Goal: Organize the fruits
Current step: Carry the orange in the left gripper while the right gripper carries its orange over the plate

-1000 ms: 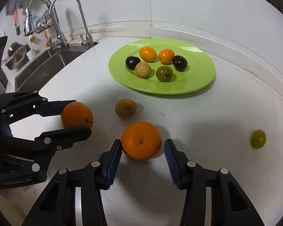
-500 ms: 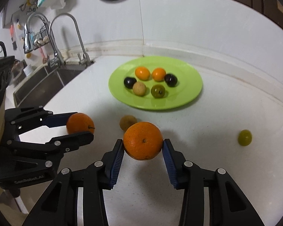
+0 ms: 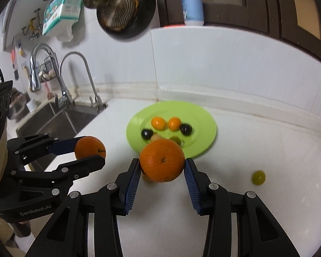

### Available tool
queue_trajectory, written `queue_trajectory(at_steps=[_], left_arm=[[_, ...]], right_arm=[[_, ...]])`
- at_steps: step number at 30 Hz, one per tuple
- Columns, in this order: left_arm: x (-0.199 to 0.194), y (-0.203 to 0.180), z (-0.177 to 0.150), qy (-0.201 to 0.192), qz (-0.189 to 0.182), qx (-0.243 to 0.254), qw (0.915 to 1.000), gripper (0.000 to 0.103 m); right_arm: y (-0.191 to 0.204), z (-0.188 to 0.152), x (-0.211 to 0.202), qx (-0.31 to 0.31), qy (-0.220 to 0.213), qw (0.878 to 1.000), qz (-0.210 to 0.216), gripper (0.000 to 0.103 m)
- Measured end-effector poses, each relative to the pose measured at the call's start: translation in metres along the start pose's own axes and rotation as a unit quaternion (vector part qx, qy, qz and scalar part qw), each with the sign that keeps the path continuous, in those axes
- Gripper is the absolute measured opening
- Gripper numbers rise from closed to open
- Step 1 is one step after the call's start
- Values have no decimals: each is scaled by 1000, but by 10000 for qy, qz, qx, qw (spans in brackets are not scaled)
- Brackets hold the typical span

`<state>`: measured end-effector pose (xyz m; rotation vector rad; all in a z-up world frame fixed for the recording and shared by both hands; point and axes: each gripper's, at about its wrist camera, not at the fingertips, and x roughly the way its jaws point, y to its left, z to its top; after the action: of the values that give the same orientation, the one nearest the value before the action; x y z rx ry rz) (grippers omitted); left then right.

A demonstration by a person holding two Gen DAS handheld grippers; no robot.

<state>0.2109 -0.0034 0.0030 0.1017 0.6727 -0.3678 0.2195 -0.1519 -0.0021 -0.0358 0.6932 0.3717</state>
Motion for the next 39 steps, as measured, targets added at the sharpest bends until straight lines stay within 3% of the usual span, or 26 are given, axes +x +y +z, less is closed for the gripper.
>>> queue_trajectory(at_steps=[12, 22, 39], left_arm=[[2, 16, 35, -336, 155, -5, 9993, 40], [27, 39, 59, -318, 252, -73, 9992, 40], [103, 71, 87, 134, 26, -303, 9994, 40]], right_arm=[[-3, 35, 2, 132, -356, 9993, -8, 43], [-5, 66, 25, 123, -439, 9989, -48, 43], [-32, 98, 98, 200, 112, 9997, -127, 43]])
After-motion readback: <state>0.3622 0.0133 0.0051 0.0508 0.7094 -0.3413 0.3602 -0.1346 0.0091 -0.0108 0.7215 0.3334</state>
